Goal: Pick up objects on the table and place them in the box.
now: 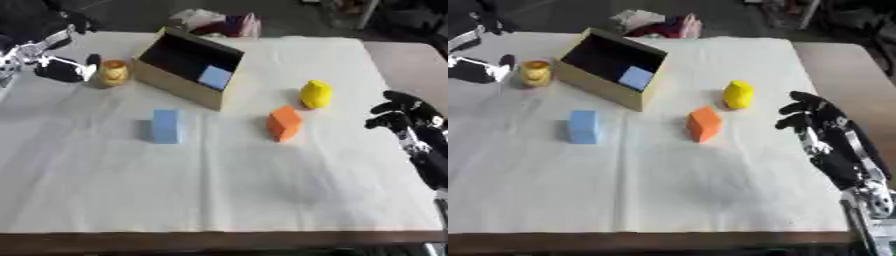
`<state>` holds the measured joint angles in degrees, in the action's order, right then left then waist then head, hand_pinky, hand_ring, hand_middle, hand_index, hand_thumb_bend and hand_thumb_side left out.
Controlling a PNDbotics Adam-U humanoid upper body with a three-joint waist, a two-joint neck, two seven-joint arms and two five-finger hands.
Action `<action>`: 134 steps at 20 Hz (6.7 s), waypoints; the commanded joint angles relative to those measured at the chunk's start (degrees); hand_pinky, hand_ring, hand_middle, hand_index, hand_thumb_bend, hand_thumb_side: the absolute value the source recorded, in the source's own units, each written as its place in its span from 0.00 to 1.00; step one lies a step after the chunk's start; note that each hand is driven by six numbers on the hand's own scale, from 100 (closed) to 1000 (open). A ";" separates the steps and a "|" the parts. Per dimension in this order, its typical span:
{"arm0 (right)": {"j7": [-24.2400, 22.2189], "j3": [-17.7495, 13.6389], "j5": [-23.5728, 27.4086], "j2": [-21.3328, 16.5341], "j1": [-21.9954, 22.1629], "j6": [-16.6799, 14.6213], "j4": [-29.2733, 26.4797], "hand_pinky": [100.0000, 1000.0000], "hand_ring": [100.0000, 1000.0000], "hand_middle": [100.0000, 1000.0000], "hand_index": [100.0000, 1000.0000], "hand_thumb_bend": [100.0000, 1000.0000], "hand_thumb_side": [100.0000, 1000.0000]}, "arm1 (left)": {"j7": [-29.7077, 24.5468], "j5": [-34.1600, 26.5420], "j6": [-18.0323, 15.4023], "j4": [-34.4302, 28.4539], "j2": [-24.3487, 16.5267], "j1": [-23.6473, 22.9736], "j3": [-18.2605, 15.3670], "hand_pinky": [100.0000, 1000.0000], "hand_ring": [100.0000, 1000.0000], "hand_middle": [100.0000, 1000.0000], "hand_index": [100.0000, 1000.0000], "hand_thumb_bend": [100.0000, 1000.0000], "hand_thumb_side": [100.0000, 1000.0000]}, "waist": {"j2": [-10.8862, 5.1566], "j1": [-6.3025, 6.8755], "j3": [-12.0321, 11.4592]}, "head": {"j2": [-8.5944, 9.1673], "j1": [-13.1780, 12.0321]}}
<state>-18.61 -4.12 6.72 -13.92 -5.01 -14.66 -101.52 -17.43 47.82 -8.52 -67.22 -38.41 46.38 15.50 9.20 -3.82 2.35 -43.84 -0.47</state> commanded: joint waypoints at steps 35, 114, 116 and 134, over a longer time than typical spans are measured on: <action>-0.84 0.32 1.07 -1.29 -1.97 -0.29 -0.61 0.71 0.56 0.62 0.84 0.00 0.41 | 7.84 14.57 -4.98 10.72 1.52 2.42 -2.65 0.81 0.78 0.79 0.96 0.22 0.35 | 1.70 -0.08 2.68 | 1.50 -3.39; -1.49 0.25 1.04 -1.55 -3.01 -0.23 -0.40 0.70 0.56 0.62 0.84 0.00 0.41 | 11.75 22.29 0.84 6.80 -0.42 0.01 -2.41 0.77 0.72 0.73 0.89 0.42 0.36 | 3.62 0.58 3.93 | 4.09 -3.18; -1.58 0.29 1.08 -1.54 -2.99 -0.24 -0.37 0.70 0.56 0.62 0.84 0.00 0.41 | 13.88 22.71 1.74 7.10 -0.03 0.13 -2.33 0.77 0.71 0.72 0.89 0.40 0.35 | 3.69 0.54 4.00 | 4.10 -3.34; -2.00 0.32 1.30 -1.38 -2.98 -0.19 -0.27 0.71 0.56 0.62 0.84 0.00 0.41 | 17.88 27.07 2.51 9.08 1.18 0.38 -1.97 0.47 0.40 0.37 0.60 0.13 0.22 | 3.86 0.41 4.38 | 4.07 -3.78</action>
<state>-20.42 -3.50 7.54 -13.94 -7.55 -14.82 -101.13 -0.02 74.40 -5.90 -57.25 -36.22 45.67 13.89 13.92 -3.62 6.70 -40.25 -4.16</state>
